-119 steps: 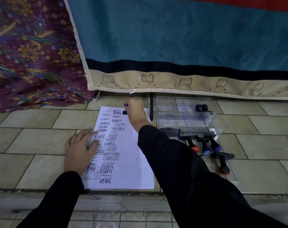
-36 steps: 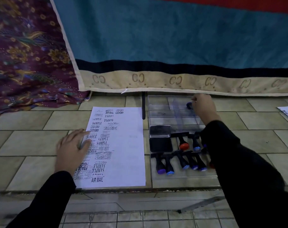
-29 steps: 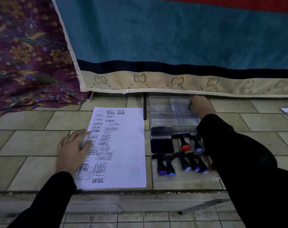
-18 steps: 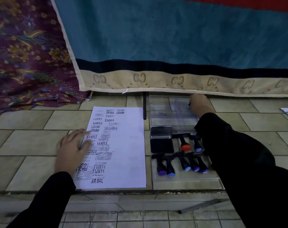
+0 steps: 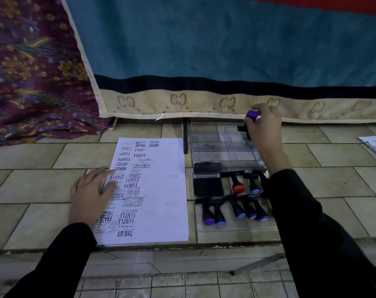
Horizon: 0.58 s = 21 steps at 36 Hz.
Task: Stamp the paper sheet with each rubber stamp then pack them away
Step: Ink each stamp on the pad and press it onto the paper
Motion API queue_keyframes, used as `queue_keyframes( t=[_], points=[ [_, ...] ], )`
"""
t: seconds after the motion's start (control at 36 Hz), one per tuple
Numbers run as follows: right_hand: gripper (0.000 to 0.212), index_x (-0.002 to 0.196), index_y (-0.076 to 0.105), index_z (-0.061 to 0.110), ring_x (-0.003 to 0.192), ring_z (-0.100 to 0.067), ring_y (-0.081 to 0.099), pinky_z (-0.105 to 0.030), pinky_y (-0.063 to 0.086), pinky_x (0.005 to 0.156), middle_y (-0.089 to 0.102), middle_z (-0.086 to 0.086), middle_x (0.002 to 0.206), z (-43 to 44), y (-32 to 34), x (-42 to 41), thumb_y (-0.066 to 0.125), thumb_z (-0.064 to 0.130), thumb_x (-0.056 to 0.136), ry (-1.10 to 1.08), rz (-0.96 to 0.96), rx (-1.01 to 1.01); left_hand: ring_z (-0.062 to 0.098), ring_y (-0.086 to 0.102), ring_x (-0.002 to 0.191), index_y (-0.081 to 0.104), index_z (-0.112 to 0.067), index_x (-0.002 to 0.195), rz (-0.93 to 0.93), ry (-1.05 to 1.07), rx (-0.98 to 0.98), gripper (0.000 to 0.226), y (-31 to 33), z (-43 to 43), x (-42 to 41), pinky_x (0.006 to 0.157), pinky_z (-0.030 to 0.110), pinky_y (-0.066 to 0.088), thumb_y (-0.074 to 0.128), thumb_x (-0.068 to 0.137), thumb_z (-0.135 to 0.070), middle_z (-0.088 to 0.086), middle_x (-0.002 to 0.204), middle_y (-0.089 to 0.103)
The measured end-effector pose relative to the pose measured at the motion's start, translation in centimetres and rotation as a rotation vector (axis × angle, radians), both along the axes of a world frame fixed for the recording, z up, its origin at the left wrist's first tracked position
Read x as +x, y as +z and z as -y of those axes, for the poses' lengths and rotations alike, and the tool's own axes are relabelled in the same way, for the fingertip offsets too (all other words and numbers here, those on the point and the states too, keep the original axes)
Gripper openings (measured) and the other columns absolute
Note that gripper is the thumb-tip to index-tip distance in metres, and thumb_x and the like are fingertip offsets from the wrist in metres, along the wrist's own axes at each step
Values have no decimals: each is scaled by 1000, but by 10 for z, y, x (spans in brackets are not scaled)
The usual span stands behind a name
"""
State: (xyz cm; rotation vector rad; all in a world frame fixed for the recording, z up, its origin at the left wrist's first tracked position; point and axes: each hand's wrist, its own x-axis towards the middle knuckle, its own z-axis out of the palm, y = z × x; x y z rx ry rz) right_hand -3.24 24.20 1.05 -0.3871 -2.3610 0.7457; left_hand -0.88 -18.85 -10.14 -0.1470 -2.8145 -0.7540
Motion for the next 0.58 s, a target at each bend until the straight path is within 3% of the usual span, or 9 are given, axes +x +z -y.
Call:
queue_keyframes(
  t=[0.11,0.17,0.39,0.47,0.58],
  points=[
    [25,109,62,9,69,-5,57,-6,49,70,55,-6,109,35,3,36,68,14,85,83,-126,-89,23,48,128,64,-29,119,0,0,9,41,0,0,0,113,43,22,49,83,-42,-4,136,57],
    [23,108,62,11,71,3,57,-3,48,69,57,-1,103,52,-1,54,67,14,86,137,-129,-107,23,49,127,64,-29,120,2,-3,2,42,0,0,0,112,43,22,49,84,-43,-5,136,57],
    [24,106,66,14,71,-4,62,-14,53,68,59,6,93,95,-39,107,72,13,82,292,-96,-131,24,49,127,63,-28,122,8,-9,-12,45,-1,1,0,112,45,24,46,84,-45,-5,136,57],
    [25,107,66,12,71,-8,62,-25,56,68,60,4,95,99,-50,112,71,11,82,320,-53,-136,24,48,128,63,-28,123,13,-8,-16,45,-1,1,0,113,43,21,46,85,-45,-5,137,56],
    [27,108,66,9,73,-11,63,-26,57,71,61,0,96,103,-55,113,73,11,81,329,-24,-124,23,47,128,62,-29,124,8,-8,-25,45,-3,2,0,112,41,20,46,86,-45,-4,138,55]
  ],
)
